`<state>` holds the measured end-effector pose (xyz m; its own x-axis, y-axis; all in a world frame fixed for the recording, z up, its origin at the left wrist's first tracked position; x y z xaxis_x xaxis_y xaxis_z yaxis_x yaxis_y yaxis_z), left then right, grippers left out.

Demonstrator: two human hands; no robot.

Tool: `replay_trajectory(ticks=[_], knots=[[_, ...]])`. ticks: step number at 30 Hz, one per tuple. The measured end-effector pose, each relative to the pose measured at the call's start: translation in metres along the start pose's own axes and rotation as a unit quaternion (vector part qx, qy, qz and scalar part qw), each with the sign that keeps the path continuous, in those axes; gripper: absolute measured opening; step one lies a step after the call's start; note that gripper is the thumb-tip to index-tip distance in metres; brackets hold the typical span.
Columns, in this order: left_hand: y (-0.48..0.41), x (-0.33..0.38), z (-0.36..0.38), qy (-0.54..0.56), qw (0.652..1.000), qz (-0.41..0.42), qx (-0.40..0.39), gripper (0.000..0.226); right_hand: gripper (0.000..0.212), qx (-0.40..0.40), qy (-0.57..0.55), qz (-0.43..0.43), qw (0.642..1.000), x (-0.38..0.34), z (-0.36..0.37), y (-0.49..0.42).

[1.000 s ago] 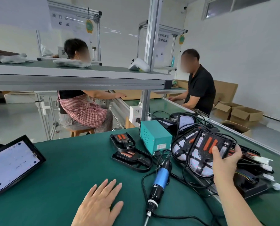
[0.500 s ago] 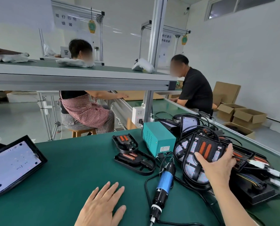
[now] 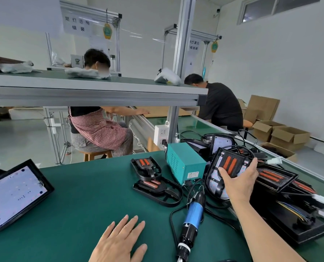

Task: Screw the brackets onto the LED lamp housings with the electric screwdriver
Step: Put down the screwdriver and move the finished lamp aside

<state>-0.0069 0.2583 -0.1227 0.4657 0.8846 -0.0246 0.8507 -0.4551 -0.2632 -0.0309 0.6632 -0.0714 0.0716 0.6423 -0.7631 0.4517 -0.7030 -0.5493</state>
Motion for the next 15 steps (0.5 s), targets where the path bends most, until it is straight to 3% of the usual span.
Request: replay_trajectory(ticks=[2,5,9,11,13,15], knots=[[-0.002,0.003,-0.002,-0.015,1.0,0.011,0.021,0.053,0.124,-0.002,0.009,0.0,1.0,-0.002,0.005,-0.006],[-0.005,0.003,-0.006,-0.015,0.997,0.017,0.07,0.08,0.123,0.001,0.023,0.008,1.0,-0.005,0.01,-0.013],[-0.007,0.005,0.0,0.026,0.998,0.028,0.044,0.082,0.122,-0.004,0.045,0.003,0.999,-0.005,0.011,-0.023],[-0.01,0.002,0.003,0.032,0.999,0.013,0.018,0.076,0.122,-0.011,0.053,0.008,0.998,0.0,0.01,-0.029],[-0.008,-0.002,0.002,0.042,0.999,0.0,-0.006,0.052,0.122,-0.013,0.055,0.019,0.998,0.005,0.009,-0.031],[-0.005,-0.005,0.007,0.051,0.998,-0.012,-0.039,0.053,0.121,-0.01,0.057,0.026,0.998,0.007,0.008,-0.031]])
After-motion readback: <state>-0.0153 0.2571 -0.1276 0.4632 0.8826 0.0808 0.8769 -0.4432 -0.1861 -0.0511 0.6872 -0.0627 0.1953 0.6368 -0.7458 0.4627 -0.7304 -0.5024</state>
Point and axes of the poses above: each hand's wrist, its own y-axis away from the middle knuckle, its own z-axis out of the palm, x = y × z, the point moved 10 cm from there along -y, towards the middle knuckle, and after that the axes turned 8 degrees about -z, right-handed, at the moved point
